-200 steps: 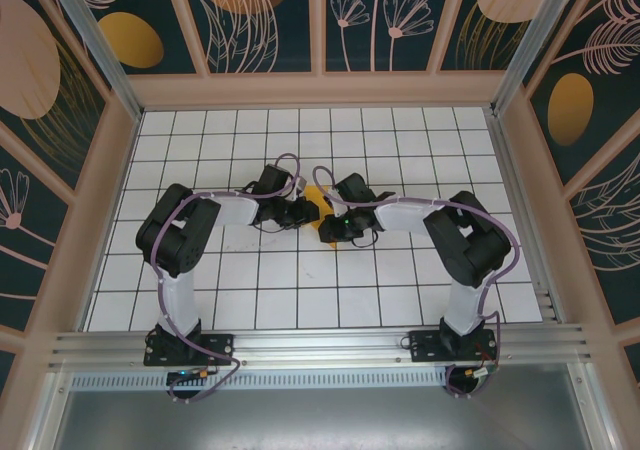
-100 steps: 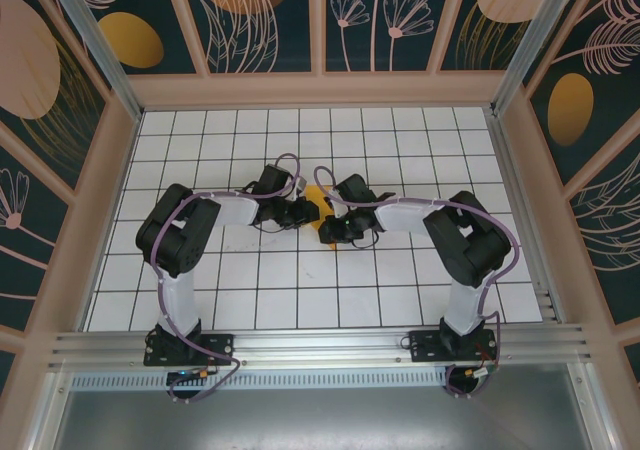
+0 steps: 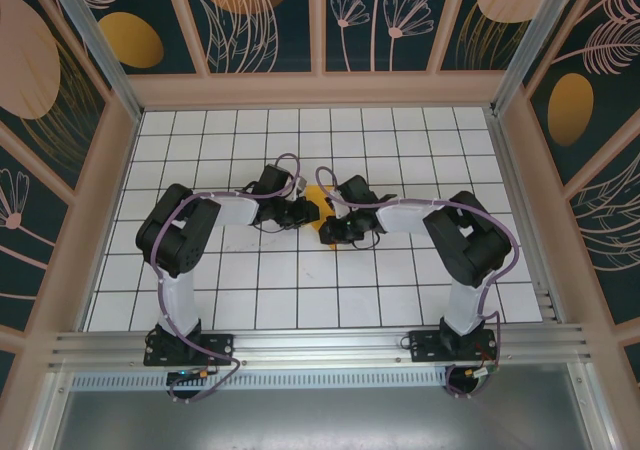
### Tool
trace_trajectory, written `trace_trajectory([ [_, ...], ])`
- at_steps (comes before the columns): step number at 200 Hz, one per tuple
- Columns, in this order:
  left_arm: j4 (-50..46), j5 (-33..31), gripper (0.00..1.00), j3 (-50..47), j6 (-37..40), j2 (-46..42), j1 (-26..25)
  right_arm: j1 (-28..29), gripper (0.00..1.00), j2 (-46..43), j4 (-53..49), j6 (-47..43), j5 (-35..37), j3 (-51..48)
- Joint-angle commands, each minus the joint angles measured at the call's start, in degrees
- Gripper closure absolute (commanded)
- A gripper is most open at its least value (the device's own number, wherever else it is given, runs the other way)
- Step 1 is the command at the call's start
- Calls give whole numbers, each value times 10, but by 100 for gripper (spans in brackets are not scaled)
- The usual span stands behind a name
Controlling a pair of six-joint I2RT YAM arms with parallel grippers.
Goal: Fold a paper plane with a square sheet of paper (fold left side to right side)
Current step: Third fold the triangle at the center of the table.
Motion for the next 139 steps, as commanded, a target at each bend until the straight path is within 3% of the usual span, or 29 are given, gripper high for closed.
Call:
trace_trajectory([
  [1,-76,-54,76,-22,19,30,-1,4,80,1,-43,8,-16,-25],
  [139,-78,-53,76,-21,19,30,-2,2,77,-67,-44,1,-20,-10],
])
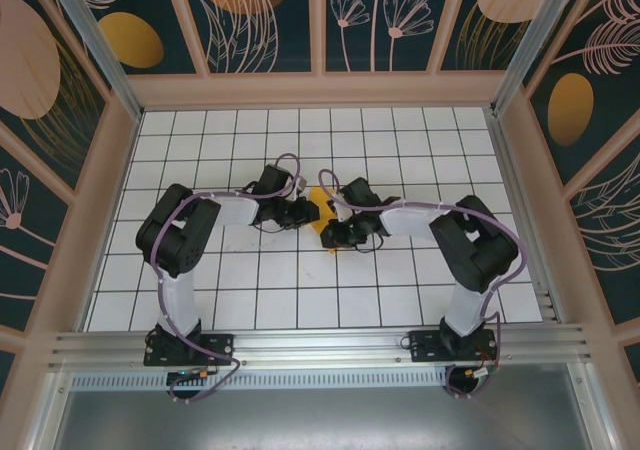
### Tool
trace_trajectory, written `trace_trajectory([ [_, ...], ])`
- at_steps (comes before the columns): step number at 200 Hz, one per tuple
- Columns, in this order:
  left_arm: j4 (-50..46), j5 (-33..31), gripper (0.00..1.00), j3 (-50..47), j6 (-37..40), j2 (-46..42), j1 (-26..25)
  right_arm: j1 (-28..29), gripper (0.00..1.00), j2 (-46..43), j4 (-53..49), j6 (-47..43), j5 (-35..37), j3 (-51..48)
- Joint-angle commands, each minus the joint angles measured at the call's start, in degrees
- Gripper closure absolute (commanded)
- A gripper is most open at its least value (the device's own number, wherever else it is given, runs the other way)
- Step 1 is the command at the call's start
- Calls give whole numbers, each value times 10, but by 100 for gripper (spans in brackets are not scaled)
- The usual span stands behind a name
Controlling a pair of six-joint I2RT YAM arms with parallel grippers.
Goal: Fold a paper plane with a square sheet of paper (fold left side to right side)
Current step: Third fold the triangle at the center of the table.
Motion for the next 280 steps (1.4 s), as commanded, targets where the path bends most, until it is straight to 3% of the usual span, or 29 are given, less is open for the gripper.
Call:
trace_trajectory([
  [1,-77,-52,76,-20,19,30,-1,-1,77,-34,-26,-1,-4,9],
  [41,-78,-51,76,-20,19,31,-1,-5,74,-13,-23,-2,2,14],
  [121,-80,-53,76,-20,21,30,-1,-2,72,10,21,18,-49,-2],
  [280,-77,-58,76,-20,20,36,-1,17,73,21,-24,12,-30,-23],
])
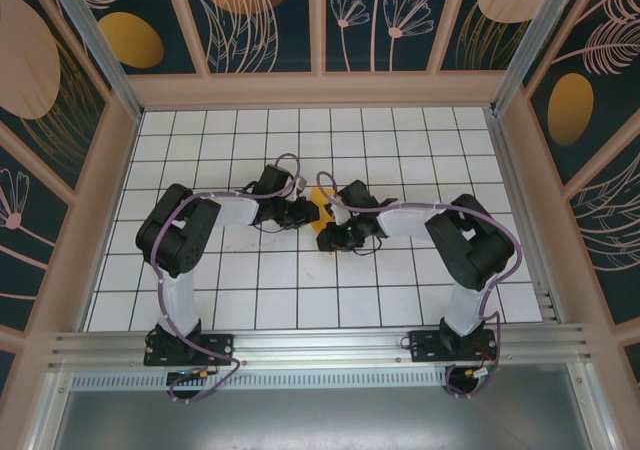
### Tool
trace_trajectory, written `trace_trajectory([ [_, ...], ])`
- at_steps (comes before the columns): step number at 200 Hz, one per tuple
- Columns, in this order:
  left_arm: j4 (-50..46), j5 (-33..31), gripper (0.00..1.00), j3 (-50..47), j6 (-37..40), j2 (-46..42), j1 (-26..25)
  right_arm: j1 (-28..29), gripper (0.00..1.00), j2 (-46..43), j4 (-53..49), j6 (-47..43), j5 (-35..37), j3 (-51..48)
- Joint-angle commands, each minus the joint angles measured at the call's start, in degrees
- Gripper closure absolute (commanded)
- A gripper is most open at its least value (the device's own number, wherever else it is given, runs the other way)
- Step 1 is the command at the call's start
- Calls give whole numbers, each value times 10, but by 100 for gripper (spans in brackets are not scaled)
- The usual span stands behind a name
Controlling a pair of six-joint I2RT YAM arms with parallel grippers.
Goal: Fold a paper plane with a square sheet of paper (fold left side to right side)
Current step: Third fold the triangle at the center of the table.
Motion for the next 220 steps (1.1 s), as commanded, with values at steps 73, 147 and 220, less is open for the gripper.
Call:
trace_trajectory([
  [73,-76,-58,76,-20,20,41,-1,10,73,-12,-99,-21,17,-36],
  [147,-79,-63,77,-21,20,48,-1,10,73,-27,-96,-19,13,-49],
  [220,-123,-89,77,11,45,16,-1,9,73,-7,-95,-7,26,-40],
])
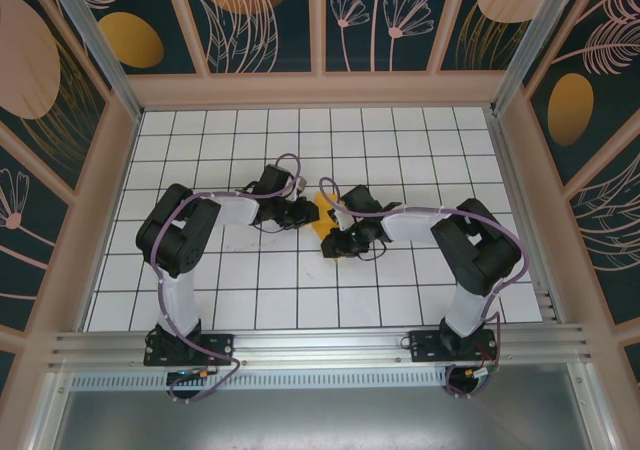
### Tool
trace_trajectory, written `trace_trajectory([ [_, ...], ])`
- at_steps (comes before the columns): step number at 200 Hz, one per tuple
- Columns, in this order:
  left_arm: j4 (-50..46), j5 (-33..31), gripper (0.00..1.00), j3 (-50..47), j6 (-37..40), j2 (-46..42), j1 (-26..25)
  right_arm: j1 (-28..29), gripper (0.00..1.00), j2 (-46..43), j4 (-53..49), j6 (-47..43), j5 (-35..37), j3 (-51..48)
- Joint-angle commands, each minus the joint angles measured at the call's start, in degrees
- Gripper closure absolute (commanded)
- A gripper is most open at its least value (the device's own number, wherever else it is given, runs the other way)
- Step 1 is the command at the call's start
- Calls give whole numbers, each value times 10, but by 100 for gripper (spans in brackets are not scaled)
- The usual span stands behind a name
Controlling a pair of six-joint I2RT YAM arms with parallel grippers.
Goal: Fold a paper plane with a square sheet of paper (fold left side to right side)
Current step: Third fold the triangle at the center of the table.
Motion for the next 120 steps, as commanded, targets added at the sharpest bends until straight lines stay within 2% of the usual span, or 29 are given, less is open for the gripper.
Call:
trace_trajectory([
  [1,-114,-84,77,7,40,16,1,7,73,20,-73,7,21,-11],
  [18,-142,-104,77,27,58,8,5,6,73,22,-73,7,22,-12],
  [71,-168,-105,77,65,87,10,50,5,74,22,-72,5,21,-11],
  [103,-180,-106,76,84,99,-34,56,3,73,23,-69,5,19,-10],
  [120,-172,-85,76,75,95,-67,55,3,74,24,-68,3,18,-10],
])
